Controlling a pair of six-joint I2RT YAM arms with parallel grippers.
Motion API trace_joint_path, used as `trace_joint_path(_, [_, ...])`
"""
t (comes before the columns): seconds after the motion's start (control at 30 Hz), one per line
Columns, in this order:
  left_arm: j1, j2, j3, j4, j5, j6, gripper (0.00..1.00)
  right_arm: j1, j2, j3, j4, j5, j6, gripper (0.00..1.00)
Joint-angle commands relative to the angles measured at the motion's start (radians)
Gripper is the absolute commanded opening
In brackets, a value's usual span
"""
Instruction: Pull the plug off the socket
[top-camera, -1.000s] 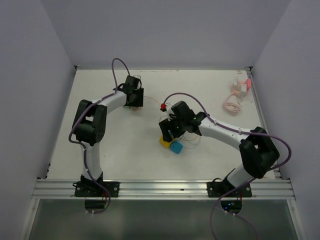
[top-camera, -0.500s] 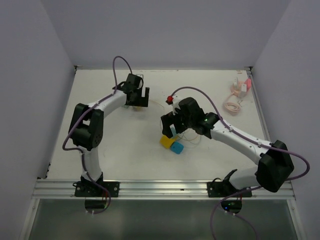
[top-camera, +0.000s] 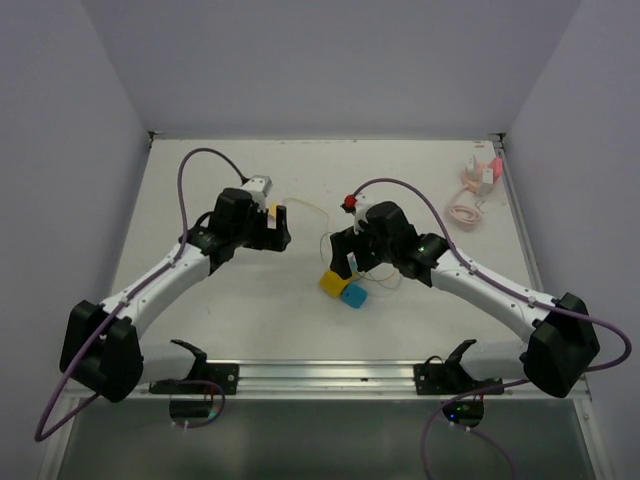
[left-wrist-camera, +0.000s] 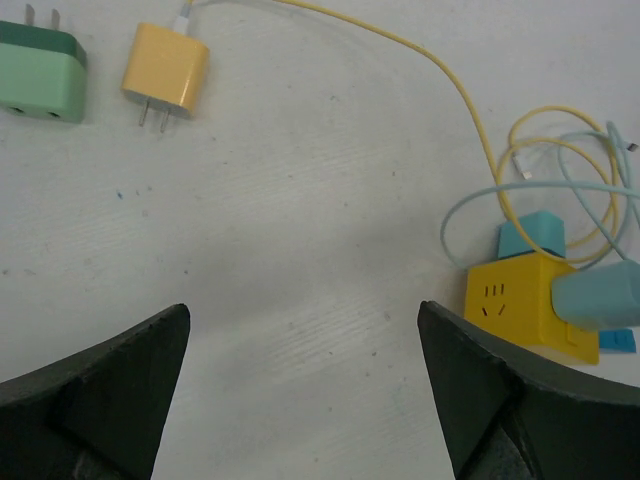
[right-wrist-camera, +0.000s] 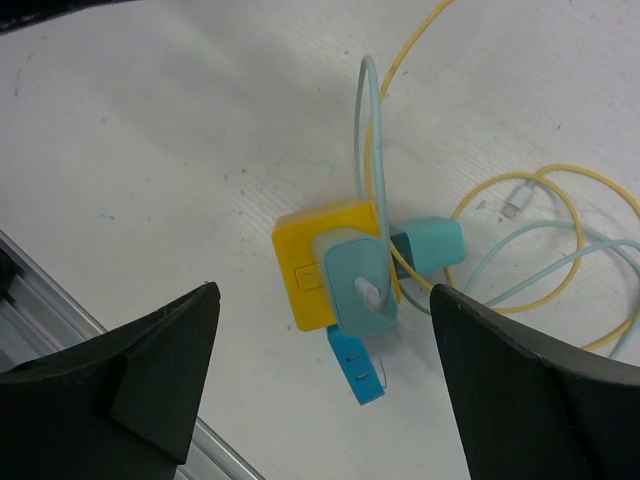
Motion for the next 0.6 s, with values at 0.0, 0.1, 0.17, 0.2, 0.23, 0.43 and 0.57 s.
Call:
trace_joint_path(0.0, [-0.028,-0.136,-0.125,0.177,0.076,-0.006,0.99,0.003,0.013,-0.02,0.053,-0.03,0.036,0.89])
trace_joint_path(0.1, [-0.061,-0.22,-0.249,0.265,0.125,0.003,1.0,0.002,0.036,-0.033,0.078,-0.022,0.039,0.87])
trace_joint_path(0.17, [-0.086,-0.257,-0.284,0.302,0.168,0.014,1.0,0.002,0.052,-0.03,0.08,-0.024,0.036,0.85])
trace_joint_path(0.2, [-0.097,-0.265,-0.3,0.367,0.197,0.018,1.0,0.0,0.067,-0.028,0.083,-0.028,0.036,0.84])
trace_joint_path(0.23, [-0.112,-0.274,-0.326,0.391,0.202,0.026,1.0,-0.001,0.073,-0.03,0.092,-0.036,0.037,0.82])
trace_joint_path(0.43, [-0.216,-0.237,-0.369,0.507,0.2,0.058,1.0,-0.01,0.112,-0.02,0.113,-0.05,0.048,0.67])
trace_joint_path(0.57, [-0.252,-0.196,-0.384,0.579,0.208,0.081,1.0,-0.015,0.13,-0.011,0.115,-0.056,0.054,0.53])
